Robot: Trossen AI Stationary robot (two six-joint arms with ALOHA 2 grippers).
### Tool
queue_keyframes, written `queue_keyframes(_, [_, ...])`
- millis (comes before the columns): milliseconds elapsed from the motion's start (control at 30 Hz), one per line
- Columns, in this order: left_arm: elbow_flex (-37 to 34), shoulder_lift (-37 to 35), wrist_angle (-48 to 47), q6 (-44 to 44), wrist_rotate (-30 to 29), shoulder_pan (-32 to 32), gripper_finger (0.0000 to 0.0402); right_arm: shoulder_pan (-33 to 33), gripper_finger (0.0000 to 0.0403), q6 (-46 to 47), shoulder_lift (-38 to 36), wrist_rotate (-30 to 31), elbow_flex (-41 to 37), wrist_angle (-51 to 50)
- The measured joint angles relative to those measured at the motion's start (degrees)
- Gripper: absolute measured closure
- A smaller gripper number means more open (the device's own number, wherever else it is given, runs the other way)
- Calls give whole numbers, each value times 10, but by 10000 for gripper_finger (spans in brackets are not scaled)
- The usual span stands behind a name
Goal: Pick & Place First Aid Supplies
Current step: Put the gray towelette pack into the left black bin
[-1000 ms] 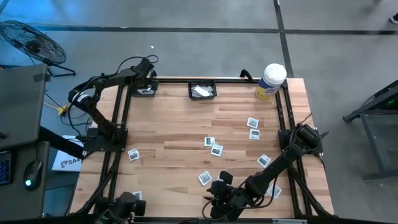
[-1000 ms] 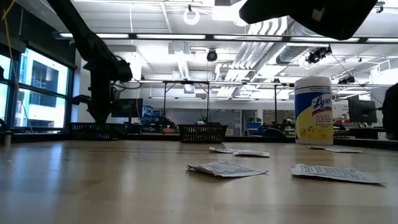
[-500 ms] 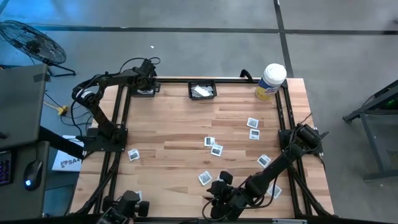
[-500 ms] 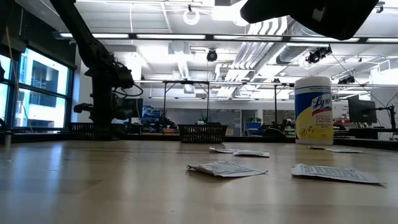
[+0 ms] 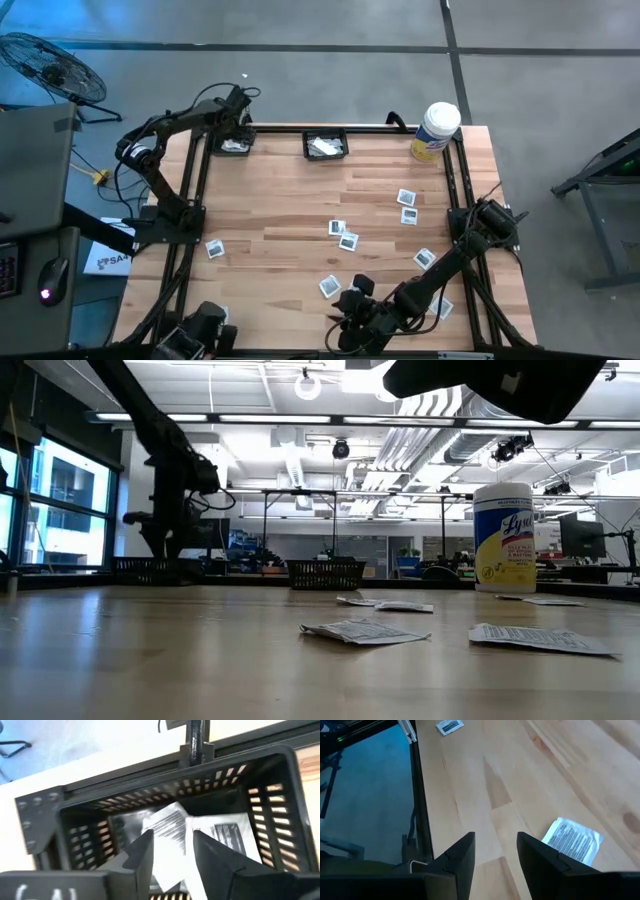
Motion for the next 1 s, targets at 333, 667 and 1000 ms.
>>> queue_keyframes(333, [60, -48, -119, 44, 28, 0, 250, 0, 263, -11, 0, 18, 0, 0])
queue_keyframes(667, [-35, -114, -38, 64, 99, 0, 250, -2, 263, -11, 0, 21, 0, 0])
queue_keyframes(1000, [-68, -35, 32, 16, 149, 0, 250, -2, 263, 2, 0, 34, 0, 0])
